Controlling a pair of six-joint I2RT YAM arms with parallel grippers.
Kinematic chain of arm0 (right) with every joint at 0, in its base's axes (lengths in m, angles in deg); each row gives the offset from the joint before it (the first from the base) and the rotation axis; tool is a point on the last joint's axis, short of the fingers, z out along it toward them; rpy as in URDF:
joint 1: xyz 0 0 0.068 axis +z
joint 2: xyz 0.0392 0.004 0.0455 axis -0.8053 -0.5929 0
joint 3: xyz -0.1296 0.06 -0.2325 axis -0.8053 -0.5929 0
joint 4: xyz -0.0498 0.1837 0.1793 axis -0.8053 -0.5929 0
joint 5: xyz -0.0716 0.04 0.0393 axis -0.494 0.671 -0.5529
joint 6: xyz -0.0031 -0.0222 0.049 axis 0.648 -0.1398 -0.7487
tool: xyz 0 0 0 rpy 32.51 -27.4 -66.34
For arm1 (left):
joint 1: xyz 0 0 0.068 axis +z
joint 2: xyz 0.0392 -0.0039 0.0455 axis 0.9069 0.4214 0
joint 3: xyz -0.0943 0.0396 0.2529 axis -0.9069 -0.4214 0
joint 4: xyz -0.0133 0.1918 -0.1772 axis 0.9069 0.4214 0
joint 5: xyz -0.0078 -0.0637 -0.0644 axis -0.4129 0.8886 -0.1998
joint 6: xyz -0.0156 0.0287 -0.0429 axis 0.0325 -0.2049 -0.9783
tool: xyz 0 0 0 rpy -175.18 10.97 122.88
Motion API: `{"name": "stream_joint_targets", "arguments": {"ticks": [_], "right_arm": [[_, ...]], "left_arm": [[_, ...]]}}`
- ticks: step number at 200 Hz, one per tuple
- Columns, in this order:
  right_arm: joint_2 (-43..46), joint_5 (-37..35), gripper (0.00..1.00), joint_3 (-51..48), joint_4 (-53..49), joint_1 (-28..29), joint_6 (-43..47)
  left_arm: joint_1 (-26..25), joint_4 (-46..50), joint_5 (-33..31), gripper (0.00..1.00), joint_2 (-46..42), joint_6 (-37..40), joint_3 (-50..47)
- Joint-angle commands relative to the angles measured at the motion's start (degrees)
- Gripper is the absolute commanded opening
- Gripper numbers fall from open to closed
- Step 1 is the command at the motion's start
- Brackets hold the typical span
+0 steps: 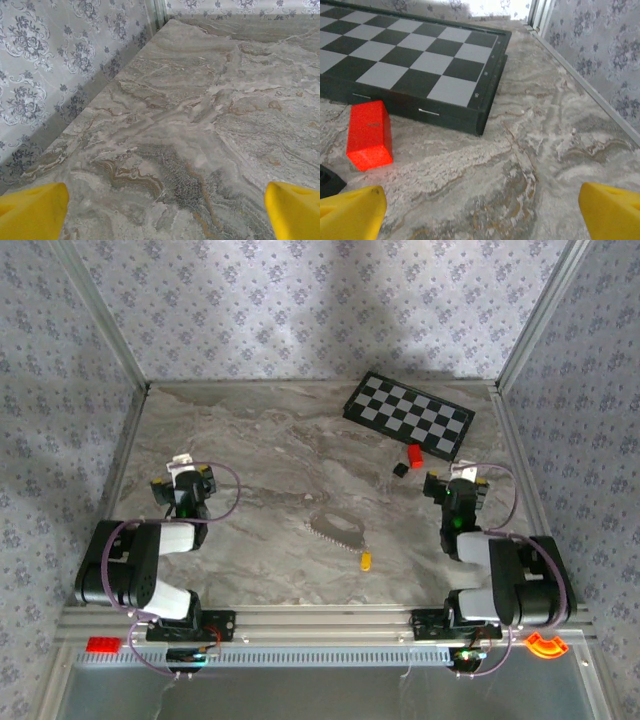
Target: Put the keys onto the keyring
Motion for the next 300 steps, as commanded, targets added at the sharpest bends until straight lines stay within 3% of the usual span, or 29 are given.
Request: {"name": "stream_joint_targets", "arguments": {"ticks": [1,42,61,132,148,157,164,176,186,197,208,300], "right_arm": [[-4.6,-1.1,1.00,0.2,10.3,-0.4,2.1],[-6.1,3.7,1.00,2.9,5.6,-0.8,2.4],[-10.9,0.3,1.00,3.1,11.8,0.2,4.7],[-10.0,2.1,1.00,5.6,4.7,-1.7,1.7],[-10.0,2.1,1.00,5.7,4.6,-1.8,1.7],[-10.0,2.0,1.00,5.7,4.6,-1.8,1.7],[-10.0,2.6,1.00,5.6,4.4,-1.9,1.5],[-9.9,2.6,1.00,5.6,4.5,-2.0,1.4],[-9.8,2.9,1.00,5.6,4.7,-2.4,1.2],[-9.9,2.9,1.00,5.6,4.8,-2.5,1.3],[-9.9,2.8,1.00,5.6,4.8,-2.5,1.4],[-9.9,2.6,1.00,5.6,5.1,-2.2,2.0]], "left_arm": [[-0.5,-2.9,-0.4,1.00,0.6,1.5,1.4],[-0.3,0.1,4.3,1.00,2.1,2.7,3.9],[0.3,0.0,5.9,1.00,2.1,2.5,3.8],[2.7,3.5,11.3,1.00,2.9,1.2,5.8],[3.6,2.0,14.9,1.00,3.1,1.4,4.7],[4.2,-3.5,16.4,1.00,5.3,1.5,2.3],[4.3,-10.2,16.4,1.00,6.9,2.2,1.1],[4.5,-0.9,17.0,1.00,4.5,0.9,2.9],[4.5,-8.2,16.7,1.00,6.3,1.8,1.5],[4.5,-2.2,16.7,1.00,4.6,0.9,2.8],[4.5,-6.2,16.4,1.00,5.8,1.5,2.0],[4.5,-4.0,16.6,1.00,5.1,1.2,2.3]]}}
